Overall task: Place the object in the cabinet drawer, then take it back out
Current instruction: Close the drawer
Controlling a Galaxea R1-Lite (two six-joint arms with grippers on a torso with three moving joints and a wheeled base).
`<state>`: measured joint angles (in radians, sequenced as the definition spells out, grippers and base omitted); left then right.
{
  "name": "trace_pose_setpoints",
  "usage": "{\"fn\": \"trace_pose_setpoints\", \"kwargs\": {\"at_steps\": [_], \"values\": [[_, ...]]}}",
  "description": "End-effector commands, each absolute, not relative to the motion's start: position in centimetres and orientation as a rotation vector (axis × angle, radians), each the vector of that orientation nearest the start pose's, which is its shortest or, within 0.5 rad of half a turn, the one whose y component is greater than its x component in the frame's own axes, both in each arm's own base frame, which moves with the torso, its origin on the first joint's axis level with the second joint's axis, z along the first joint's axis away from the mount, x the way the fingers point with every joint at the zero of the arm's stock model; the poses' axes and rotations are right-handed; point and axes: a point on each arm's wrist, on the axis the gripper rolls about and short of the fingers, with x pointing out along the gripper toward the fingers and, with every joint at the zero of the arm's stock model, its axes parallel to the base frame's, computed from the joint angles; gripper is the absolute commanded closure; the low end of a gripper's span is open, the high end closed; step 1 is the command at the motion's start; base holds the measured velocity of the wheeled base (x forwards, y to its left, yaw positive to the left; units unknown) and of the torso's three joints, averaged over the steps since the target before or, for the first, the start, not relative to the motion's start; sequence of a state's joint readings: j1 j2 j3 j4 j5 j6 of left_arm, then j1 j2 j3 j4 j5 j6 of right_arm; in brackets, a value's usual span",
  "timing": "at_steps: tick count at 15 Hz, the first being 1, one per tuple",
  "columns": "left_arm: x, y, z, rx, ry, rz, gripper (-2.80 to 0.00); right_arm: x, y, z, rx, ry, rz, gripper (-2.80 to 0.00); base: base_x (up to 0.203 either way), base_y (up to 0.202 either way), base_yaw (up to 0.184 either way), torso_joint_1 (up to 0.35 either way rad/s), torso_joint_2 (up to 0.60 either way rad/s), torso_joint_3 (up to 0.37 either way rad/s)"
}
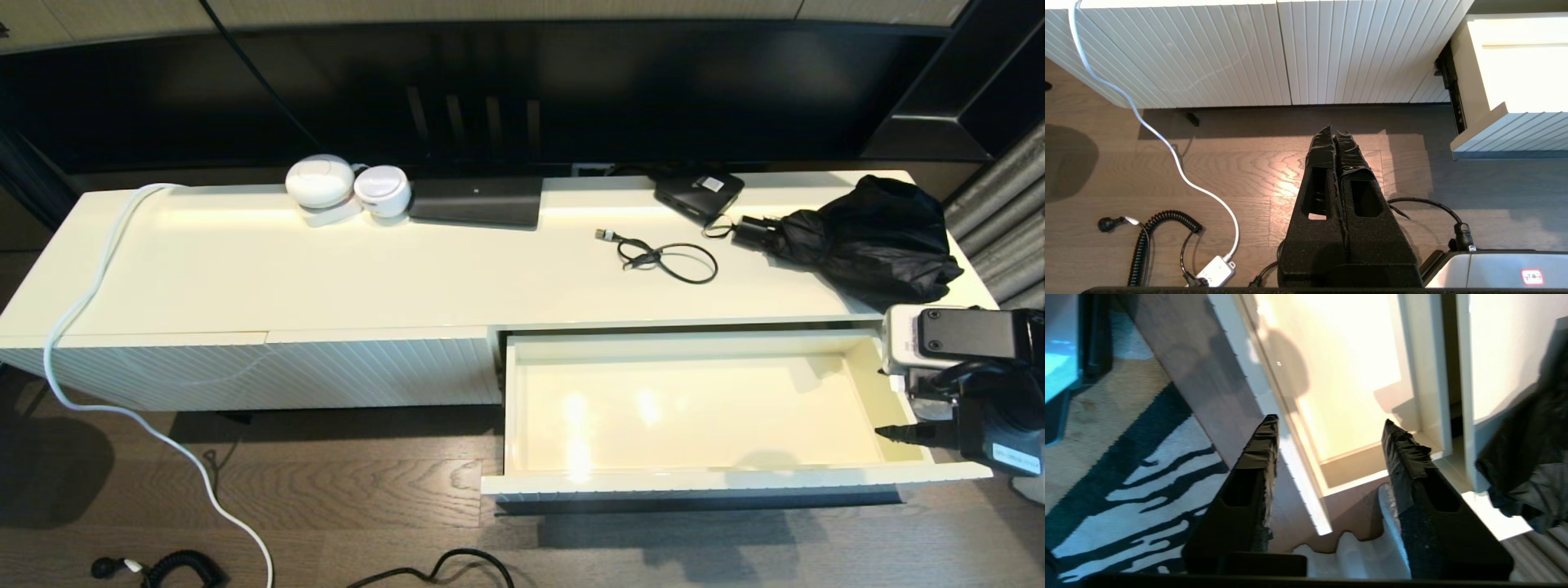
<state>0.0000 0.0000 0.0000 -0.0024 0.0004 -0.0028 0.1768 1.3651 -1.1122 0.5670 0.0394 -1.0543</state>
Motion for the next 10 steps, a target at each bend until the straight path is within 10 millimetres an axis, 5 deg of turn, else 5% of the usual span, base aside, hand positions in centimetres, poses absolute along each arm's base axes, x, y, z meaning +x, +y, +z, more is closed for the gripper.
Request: {"fn": "trace_pose_setpoints", "kwargs": {"at_steps": [1, 7, 10], "values": [[-2.3, 0.0, 7.5, -0.003, -0.002, 0.0, 0.0, 18.0, 3.8, 24.3, -1.047, 0.635, 0.649, 0.0, 0.0, 0.0, 0.0, 0.0, 0.0, 0.0], [-2.3, 0.0, 7.5, -0.003, -0.002, 0.001, 0.0, 15.5, 4.5, 20.5, -0.971, 0.709, 0.775, 0.0, 0.0, 0.0, 0.0, 0.0, 0.0, 0.0], [-2.3, 0.0, 7.5, -0.003, -0.002, 0.0, 0.0, 16.2, 4.5, 18.0, -0.964, 0.728, 0.77, 0.0, 0.0, 0.0, 0.0, 0.0, 0.0, 0.0]]}}
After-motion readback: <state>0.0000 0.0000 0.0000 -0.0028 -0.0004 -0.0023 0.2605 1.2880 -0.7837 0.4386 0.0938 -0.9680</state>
